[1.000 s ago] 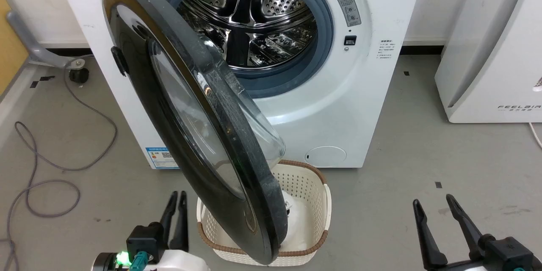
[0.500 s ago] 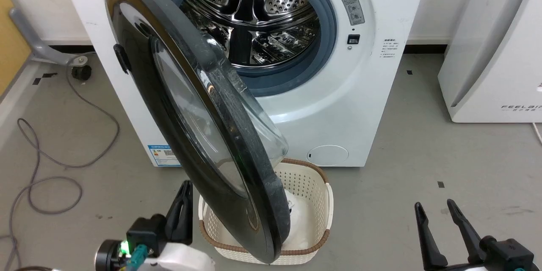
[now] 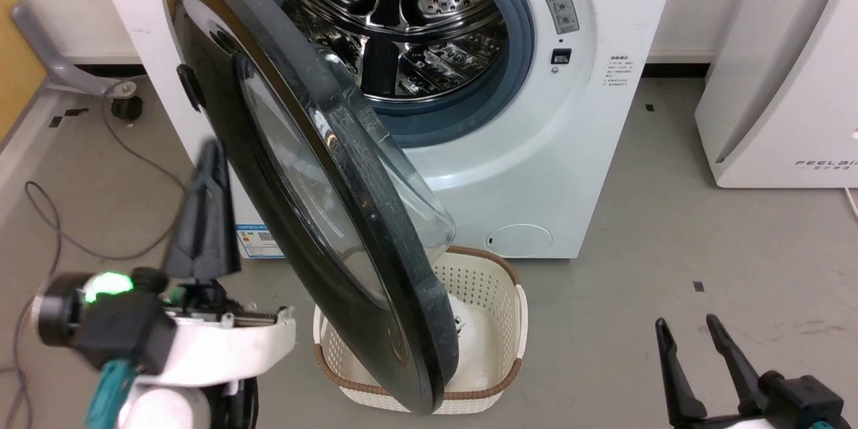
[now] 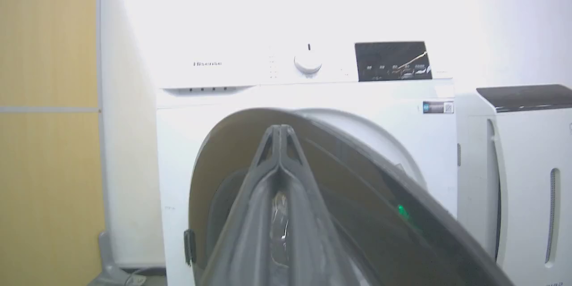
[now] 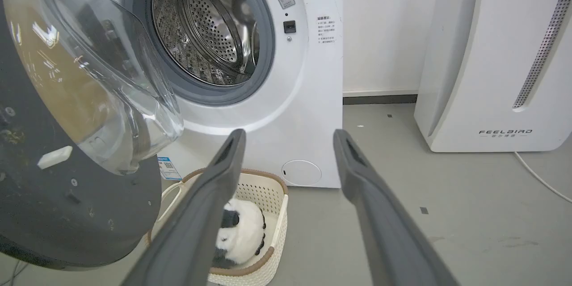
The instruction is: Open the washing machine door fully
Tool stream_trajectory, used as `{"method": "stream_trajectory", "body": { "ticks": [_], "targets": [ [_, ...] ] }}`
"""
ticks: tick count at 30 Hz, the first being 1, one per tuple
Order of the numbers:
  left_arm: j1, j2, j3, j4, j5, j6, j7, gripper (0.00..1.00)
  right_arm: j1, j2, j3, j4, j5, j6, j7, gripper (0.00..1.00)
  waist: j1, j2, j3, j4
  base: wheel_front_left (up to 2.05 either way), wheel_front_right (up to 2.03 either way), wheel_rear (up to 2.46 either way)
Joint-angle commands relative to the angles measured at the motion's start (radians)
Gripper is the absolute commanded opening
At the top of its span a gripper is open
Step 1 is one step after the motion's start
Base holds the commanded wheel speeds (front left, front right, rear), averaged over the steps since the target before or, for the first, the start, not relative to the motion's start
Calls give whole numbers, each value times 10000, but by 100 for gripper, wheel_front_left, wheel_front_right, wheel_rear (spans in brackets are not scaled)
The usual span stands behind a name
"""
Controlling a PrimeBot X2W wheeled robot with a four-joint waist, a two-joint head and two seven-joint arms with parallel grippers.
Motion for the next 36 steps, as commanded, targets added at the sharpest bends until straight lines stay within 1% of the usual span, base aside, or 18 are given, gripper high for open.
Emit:
{"method": "stream_trajectory", "body": {
  "ticks": [1, 4, 7, 12, 16, 17, 18, 23, 28, 30, 31, 36],
  "targets": [
    [-185, 22, -3, -421, 109, 83, -127, 0, -198, 47, -38, 26, 136, 6, -55, 100, 0, 0, 36, -16, 0, 0, 0],
    [-403, -34, -187, -1304, 169, 32, -321, 0, -307, 47, -93, 65, 165, 6, -65, 100, 0, 0, 117, -43, 0, 0, 0],
    [-637, -144, -592, -1849, 28, -226, -442, 0, -395, 47, -133, 113, 203, 6, -90, 100, 0, 0, 176, -62, 0, 0, 0],
    [-883, -421, -1834, -2332, -84, -664, -452, 0, -461, 47, -113, 243, 356, 6, -120, 100, 0, 0, 215, -80, 0, 0, 0],
    [-771, -543, -2835, -2400, -253, -973, -79, 0, -474, 47, -25, 375, 458, 6, -141, 100, 0, 0, 202, -135, 0, 0, 0],
    [-684, -566, -3061, -2383, -309, -1019, 77, 0, -473, 47, -12, 402, 484, 6, -149, 100, 0, 0, 211, -146, 0, 0, 0],
    [-684, -566, -3061, -2383, -309, -1019, 77, 0, -473, 47, -12, 402, 484, 6, -149, 100, 0, 0, 211, -146, 0, 0, 0],
    [-149, -636, -3964, -2106, -642, -1137, 889, 0, -480, 47, -9, 526, 575, 6, -191, 100, 0, 0, 288, -136, 0, 0, 0],
    [451, -675, -5080, -1436, -986, -1324, 1858, 0, -508, 47, 38, 678, 661, 6, -227, 100, 0, 0, 313, -115, 0, 0, 0],
    [691, -680, -5392, -1165, -1131, -1352, 2223, 0, -527, 47, 82, 730, 685, 6, -244, 100, 0, 0, 296, -123, 0, 0, 0],
    [917, -653, -5560, -898, -1235, -1312, 2567, 0, -537, 47, 109, 786, 700, 6, -251, 100, 0, 0, 274, -133, 0, 0, 0],
    [1201, -533, -5640, -229, -1301, -1166, 3010, 0, -526, 47, 118, 875, 746, 6, -267, 100, 0, 0, 217, -132, 0, 0, 0]
  ]
}}
